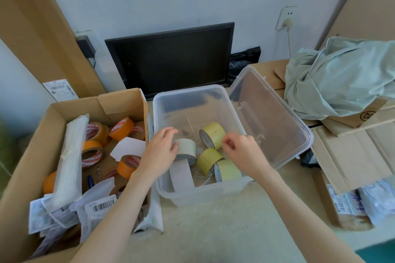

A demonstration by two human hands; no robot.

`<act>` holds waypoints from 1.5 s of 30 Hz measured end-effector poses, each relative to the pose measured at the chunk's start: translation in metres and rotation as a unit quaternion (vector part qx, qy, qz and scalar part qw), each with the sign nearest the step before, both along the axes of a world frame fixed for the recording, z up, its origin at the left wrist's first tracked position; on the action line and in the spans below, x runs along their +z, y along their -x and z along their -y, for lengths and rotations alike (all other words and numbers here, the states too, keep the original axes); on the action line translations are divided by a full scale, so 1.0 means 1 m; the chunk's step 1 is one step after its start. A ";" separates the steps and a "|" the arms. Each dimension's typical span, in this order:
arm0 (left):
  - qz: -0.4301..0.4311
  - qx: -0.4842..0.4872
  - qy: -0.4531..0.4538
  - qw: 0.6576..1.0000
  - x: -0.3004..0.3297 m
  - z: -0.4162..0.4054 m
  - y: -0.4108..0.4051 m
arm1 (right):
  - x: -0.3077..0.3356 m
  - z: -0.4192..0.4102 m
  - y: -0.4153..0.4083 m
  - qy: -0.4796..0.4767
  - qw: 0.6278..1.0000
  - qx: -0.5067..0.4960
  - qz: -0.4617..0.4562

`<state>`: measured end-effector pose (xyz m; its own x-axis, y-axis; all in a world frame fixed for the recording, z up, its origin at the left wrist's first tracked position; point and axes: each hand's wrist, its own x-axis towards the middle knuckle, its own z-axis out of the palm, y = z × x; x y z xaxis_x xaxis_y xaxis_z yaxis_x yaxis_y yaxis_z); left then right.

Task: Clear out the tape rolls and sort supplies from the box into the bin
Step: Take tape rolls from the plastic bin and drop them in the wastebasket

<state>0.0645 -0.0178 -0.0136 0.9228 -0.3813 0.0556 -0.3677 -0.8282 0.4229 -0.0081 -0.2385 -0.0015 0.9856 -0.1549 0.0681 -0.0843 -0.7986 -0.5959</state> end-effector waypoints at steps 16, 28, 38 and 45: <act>0.076 -0.144 -0.409 0.898 -0.016 0.021 -0.052 | -0.037 -0.006 -0.051 -0.062 0.995 0.070 -0.031; 0.088 -0.098 -0.245 0.961 -0.018 0.026 -0.055 | -0.055 0.002 -0.057 0.009 0.985 0.114 -0.127; 0.039 0.185 0.358 0.914 -0.014 0.012 -0.049 | -0.056 -0.011 -0.057 0.194 0.918 0.264 -0.225; 0.020 0.194 0.401 0.895 -0.015 0.011 -0.046 | -0.056 -0.020 -0.057 0.346 0.884 0.271 -0.158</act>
